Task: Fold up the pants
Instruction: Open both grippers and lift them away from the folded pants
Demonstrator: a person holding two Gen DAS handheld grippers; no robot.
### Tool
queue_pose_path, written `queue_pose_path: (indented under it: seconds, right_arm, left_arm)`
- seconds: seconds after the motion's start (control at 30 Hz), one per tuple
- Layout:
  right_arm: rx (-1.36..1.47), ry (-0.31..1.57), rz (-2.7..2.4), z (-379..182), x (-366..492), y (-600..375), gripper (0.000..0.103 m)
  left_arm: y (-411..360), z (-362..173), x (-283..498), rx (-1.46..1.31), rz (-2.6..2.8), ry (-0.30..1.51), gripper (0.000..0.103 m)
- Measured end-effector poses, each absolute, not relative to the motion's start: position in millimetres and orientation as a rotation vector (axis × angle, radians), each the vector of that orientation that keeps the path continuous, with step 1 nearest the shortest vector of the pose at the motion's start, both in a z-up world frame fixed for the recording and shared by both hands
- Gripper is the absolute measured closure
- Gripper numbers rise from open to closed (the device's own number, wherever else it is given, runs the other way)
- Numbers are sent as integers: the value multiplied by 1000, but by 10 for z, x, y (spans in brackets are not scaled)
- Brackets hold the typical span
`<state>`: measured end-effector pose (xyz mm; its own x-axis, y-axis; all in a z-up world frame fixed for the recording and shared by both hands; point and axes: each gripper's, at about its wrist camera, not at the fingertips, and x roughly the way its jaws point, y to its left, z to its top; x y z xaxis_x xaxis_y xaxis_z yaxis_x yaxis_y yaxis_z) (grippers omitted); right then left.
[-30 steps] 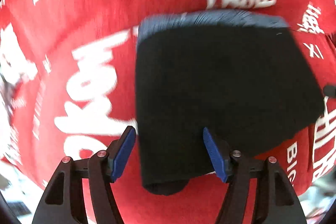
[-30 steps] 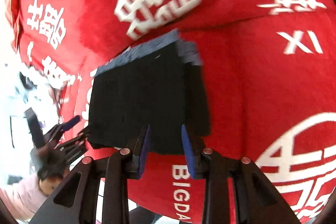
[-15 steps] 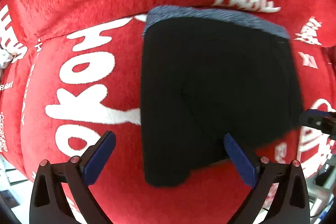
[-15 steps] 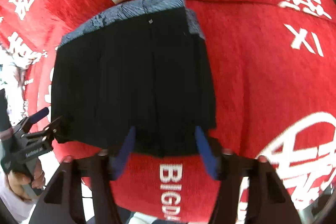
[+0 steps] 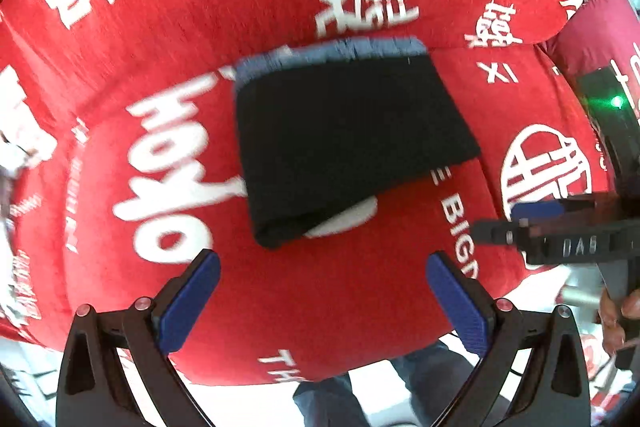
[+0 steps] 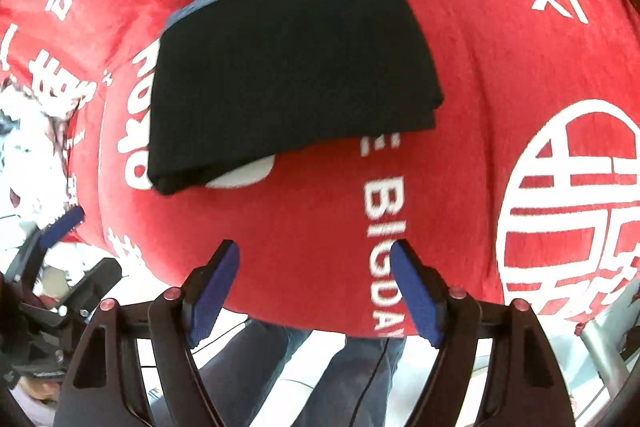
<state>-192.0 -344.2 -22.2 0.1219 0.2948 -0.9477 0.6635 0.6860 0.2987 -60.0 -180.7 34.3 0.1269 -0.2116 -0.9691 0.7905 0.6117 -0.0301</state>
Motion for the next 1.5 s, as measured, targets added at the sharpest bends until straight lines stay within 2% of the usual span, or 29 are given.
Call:
queue_pose_path:
  seconds: [0.13, 0.17, 0.23, 0.37, 0.53, 0.7, 0.77, 0.87, 1.1, 1.5]
  right_arm:
    - [768, 1443, -300, 34, -1804, -3293, 16]
    - [726, 1433, -305, 140, -1804, -3261, 13]
    - [603, 1411, -347, 329, -1705, -3182, 0]
    - [394, 1368, -444, 727, -1583, -3194, 0]
    - [412, 1269, -527, 1185, -1659, -3369, 0]
    - [380, 1009, -626, 1862, -1844, -3413, 0]
    - [409, 989, -628, 1960, -1861, -3443, 0]
    - [524, 1008, -582, 1902, -1871, -3493, 0]
    - [612, 1089, -592, 1706, -1887, -3434, 0]
    - [645, 1174, -646, 1589, -1936, -3429, 0]
  left_arm:
    - [-1826, 786, -603, 578, -831, 1126, 0]
    - [-1842, 872, -585, 571, -842, 1125, 0]
    - [-1890, 1033, -535, 575, -847, 1126, 0]
    - [-1931, 1358, -509, 570, -861, 1062, 0]
    - [-1974, 1611, -448, 536, -907, 1061, 0]
    - [-1952, 1870, -447, 506, -946, 999, 0]
    - [-1987, 1877, -451, 527, -952, 1011, 0]
    - [-2051, 1828, -488, 622, -888, 1009, 0]
    - [-1994, 1766, -444, 640, -806, 1040, 0]
    - [-1842, 1660, -347, 634, -757, 1094, 0]
